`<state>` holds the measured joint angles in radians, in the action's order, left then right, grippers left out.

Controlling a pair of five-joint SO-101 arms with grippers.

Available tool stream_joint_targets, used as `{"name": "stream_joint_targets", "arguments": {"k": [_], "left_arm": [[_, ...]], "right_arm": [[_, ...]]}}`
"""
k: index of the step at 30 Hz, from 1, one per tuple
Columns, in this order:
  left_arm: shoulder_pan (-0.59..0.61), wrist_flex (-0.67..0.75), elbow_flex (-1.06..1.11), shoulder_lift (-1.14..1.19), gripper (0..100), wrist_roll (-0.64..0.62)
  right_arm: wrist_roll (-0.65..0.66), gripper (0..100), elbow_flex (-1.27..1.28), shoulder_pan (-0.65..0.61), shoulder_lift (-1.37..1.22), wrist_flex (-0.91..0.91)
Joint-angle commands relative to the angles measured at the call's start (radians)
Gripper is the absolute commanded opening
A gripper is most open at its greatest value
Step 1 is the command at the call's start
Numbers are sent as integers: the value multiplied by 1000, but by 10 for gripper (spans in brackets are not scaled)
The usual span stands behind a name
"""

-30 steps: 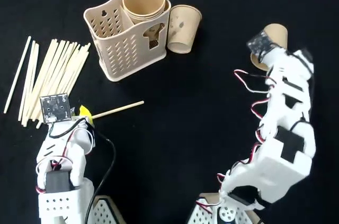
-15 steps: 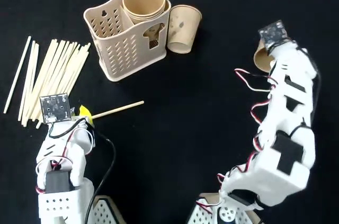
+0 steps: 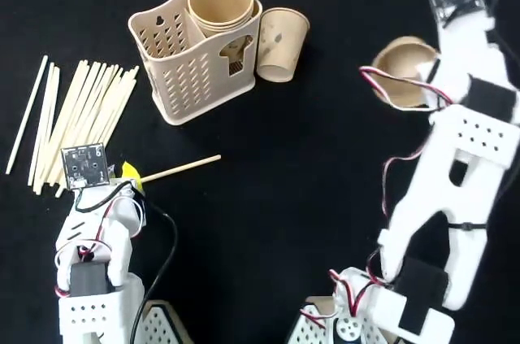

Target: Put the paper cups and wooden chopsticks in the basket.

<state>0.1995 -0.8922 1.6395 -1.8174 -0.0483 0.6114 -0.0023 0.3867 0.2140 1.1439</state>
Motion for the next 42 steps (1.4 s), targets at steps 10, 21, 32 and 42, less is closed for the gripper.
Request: {"name": "stream_joint_targets", "arguments": {"k": [10,21,32,42], "left_arm": [[2,15,-8,-5,75,2],[4,15,-8,-5,76,2],[4,15,-8,-5,76,2],[2,17,-8,-5,76,2]], "right_arm": [[-305,12,-628,-460,44,265],[-368,12,-688,-740,-90,160],[-368,12,-786,-667,-326,141],[-368,31,-866,-692,-424,100]]}}
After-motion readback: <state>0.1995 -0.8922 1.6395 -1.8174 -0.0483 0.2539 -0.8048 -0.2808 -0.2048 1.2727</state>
